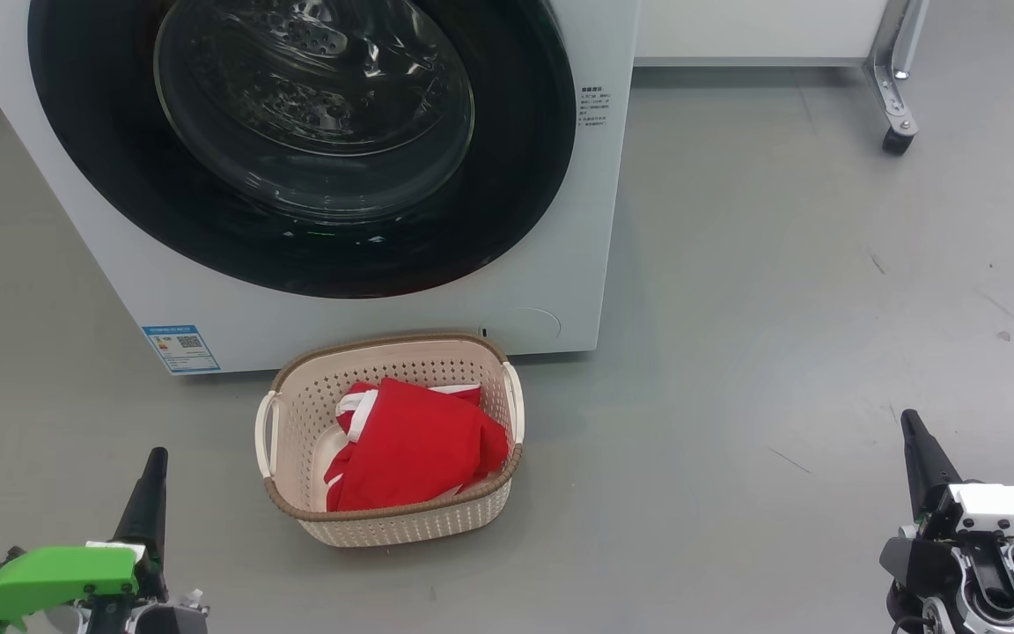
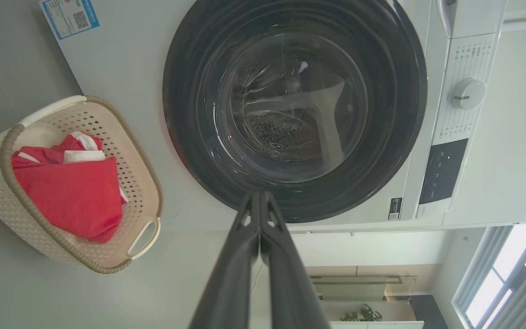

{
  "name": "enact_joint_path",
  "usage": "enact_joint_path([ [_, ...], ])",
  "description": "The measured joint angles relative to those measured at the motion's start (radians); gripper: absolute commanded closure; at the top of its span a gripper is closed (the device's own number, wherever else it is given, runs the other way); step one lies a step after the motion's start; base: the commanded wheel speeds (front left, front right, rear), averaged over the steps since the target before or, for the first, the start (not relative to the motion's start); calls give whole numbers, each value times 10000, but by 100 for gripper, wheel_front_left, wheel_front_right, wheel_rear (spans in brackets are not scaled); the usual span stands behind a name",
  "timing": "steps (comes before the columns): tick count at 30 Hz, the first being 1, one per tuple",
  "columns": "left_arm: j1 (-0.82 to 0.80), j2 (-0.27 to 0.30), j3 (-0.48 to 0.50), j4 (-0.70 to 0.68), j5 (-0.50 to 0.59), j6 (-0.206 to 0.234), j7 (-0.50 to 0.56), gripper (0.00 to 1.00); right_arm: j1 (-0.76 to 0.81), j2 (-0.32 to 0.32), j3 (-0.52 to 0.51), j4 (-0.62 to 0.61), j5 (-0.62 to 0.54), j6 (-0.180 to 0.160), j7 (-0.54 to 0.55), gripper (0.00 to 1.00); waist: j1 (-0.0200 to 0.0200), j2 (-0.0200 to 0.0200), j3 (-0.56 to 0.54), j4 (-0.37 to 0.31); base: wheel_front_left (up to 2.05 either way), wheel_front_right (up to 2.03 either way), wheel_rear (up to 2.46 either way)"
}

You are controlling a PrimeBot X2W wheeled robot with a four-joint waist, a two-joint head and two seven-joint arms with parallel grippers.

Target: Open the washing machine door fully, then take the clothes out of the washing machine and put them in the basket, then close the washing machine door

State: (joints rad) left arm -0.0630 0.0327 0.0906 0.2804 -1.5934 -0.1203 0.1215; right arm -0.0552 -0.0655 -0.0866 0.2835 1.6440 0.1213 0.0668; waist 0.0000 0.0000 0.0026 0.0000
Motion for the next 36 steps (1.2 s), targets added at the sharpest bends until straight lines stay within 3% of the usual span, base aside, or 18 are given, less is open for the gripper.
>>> enact_joint_path([
  [36,0,0,-8,-29,-10,-2,-8,100,-25,2,-29,-2,0,0,71,100,0,0,1,-1,0,0,0],
])
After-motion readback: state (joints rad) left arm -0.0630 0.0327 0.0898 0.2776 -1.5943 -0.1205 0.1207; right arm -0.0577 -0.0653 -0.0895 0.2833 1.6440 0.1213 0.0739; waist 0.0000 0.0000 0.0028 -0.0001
